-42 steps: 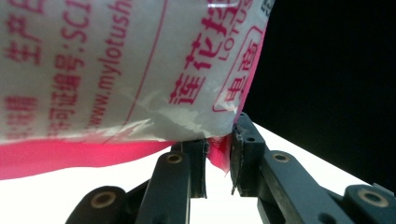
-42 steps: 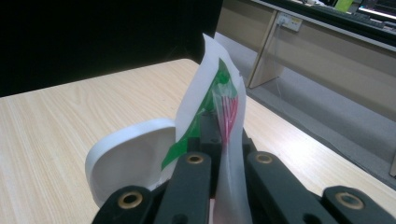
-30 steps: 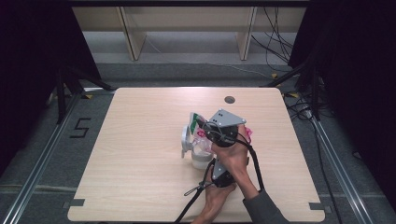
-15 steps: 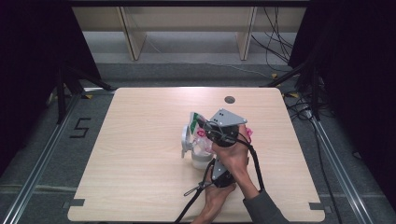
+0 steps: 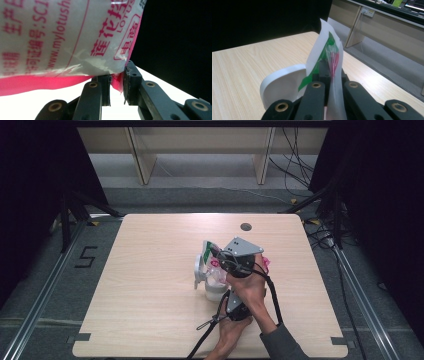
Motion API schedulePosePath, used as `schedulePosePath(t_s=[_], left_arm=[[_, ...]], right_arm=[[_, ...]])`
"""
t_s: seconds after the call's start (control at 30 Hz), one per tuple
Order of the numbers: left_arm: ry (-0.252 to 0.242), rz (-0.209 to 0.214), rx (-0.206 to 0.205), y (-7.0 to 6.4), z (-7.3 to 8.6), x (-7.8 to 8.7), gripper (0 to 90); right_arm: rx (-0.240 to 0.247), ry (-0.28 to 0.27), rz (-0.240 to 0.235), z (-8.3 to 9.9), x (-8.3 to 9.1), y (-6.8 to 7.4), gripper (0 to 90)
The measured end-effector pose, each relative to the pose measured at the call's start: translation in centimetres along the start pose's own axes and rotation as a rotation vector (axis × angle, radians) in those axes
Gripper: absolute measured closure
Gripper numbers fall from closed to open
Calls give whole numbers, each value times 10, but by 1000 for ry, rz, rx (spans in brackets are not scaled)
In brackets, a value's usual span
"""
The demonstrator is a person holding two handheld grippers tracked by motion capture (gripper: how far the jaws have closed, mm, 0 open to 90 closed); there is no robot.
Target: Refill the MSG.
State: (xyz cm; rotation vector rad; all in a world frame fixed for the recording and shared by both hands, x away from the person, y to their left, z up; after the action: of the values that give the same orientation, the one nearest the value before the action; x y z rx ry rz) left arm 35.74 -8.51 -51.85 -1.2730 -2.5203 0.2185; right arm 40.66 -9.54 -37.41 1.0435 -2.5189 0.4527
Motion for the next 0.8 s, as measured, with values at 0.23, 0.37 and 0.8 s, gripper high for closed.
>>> schedulePosePath(t_s=[0.23,0.37,0.8], left_arm=[[-33,-2,43,-2,-1,-2,775],[-37,-5,40,-2,0,-2,776],[-28,-1,34,-1,-1,-1,775]], right_arm=[[53,-4,16,0,-3,-1,900],[20,3,14,1,-2,1,900],[1,1,11,2,-3,2,900]])
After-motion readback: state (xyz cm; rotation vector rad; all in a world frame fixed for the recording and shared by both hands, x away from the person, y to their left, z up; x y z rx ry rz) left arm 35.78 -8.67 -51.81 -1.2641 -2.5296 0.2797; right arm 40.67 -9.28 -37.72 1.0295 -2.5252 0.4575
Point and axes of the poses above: each handheld gripper's, and its own axes: x roughly backward along the jaws, z roughly out of its underside, y roughly to its left, the point moved 2 cm from there along -x, roughly forward along the jaws, and after that the axes turned 5 degrees about y, right-handed, at the moved point
